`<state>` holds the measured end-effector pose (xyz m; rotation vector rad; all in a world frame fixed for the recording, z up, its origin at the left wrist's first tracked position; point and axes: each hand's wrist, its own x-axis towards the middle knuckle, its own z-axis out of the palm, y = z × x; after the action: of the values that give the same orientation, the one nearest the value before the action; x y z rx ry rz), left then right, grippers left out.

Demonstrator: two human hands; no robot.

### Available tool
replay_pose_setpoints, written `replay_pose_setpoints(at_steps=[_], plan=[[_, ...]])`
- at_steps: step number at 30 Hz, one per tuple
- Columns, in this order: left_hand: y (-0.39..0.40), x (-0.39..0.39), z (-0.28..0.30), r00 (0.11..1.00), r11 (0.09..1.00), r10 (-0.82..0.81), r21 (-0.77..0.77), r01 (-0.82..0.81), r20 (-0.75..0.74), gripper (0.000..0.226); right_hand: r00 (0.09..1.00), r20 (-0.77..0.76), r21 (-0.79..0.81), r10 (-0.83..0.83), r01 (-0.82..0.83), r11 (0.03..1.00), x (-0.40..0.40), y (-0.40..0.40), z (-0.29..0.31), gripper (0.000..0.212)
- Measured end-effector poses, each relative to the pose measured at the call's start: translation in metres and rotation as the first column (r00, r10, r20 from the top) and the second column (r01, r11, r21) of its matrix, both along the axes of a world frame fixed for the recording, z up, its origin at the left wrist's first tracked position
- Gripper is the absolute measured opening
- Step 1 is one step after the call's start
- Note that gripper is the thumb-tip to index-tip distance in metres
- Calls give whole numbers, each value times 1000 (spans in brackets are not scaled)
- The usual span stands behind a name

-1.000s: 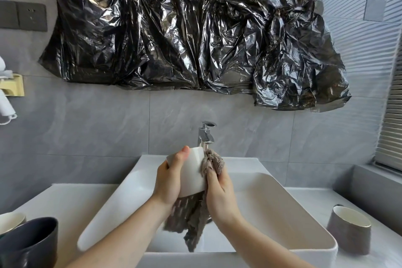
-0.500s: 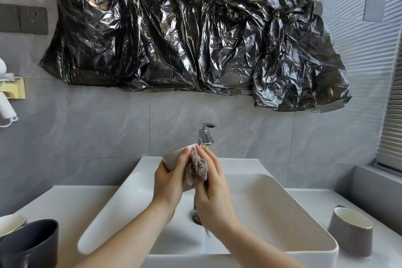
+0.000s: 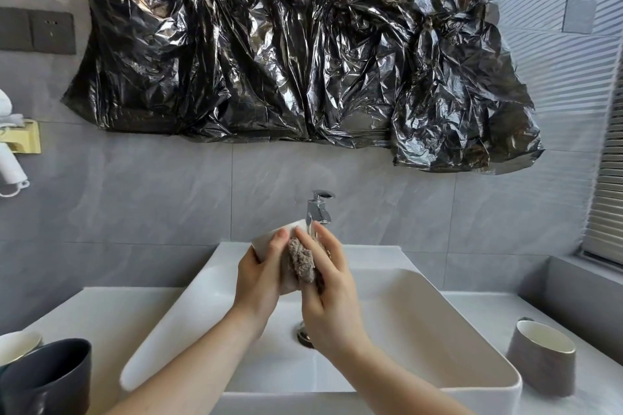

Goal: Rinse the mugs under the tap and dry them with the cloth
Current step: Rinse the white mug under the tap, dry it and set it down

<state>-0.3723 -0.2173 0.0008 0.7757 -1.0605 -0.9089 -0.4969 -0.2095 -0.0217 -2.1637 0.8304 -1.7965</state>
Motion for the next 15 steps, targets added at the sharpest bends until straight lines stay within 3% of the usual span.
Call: replay_pose_setpoints(at_steps=[8,15], plan=[[4,-6,-3,992,1000,16,-15,-14,128,70,954,289,246,-76,3,969,-14,-8,5,60],[4,-6,-4,990,999,44,-21,-41,133,80,961,274,103,-41,14,995,-10,-1,4,58]])
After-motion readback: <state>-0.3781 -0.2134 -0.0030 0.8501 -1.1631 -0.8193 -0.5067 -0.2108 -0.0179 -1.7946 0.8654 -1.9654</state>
